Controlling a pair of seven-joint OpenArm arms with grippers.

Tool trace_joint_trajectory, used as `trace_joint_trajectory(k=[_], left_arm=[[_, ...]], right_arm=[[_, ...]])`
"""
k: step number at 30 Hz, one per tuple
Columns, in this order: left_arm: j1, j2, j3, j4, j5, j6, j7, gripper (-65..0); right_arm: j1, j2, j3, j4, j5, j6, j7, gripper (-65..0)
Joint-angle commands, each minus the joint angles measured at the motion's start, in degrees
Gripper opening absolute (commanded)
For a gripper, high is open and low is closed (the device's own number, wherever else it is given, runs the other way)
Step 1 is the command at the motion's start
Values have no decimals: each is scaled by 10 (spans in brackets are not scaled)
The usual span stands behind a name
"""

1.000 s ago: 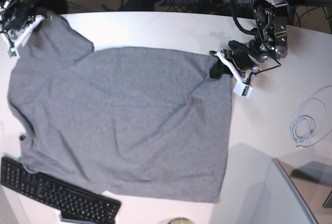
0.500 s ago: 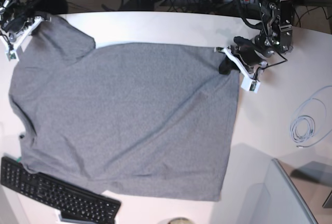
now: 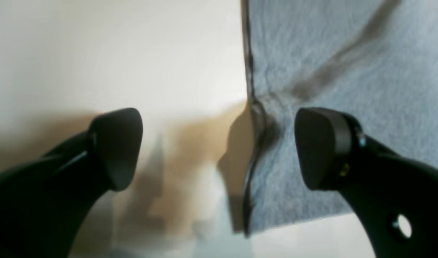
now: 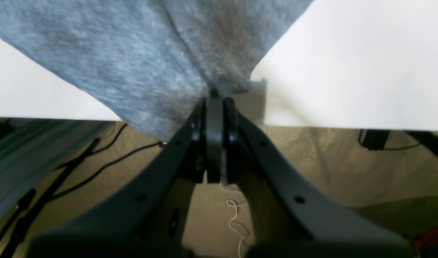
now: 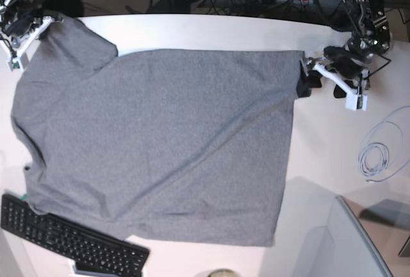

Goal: Layout the t-shirt on the table in an organized manner, then fold the t-shirt properly
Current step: 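Regrasp the shirt edge corners with both grippers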

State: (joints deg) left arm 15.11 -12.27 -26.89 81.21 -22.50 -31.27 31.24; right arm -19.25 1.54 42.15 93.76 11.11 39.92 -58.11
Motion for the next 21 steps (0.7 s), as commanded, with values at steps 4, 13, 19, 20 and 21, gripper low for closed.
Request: trace_joint_trajectory(k=[4, 13, 19, 20, 21], left_arm=[[62, 17, -6, 34, -3, -48, -5, 0], [70, 49, -37, -45, 0, -87, -90, 0], [60, 48, -9, -71, -2, -87, -91, 0], [57, 48, -2, -72, -2, -87, -91, 0], [55, 49, 6, -74, 0, -87, -91, 0]], right_arm=[[1, 5, 2, 11, 3, 1, 6, -645], [1, 5, 1, 11, 3, 1, 6, -645], [1, 5, 1, 11, 3, 1, 6, -645], [1, 5, 1, 11, 3, 1, 6, -645], [1, 5, 1, 11, 3, 1, 6, -645]])
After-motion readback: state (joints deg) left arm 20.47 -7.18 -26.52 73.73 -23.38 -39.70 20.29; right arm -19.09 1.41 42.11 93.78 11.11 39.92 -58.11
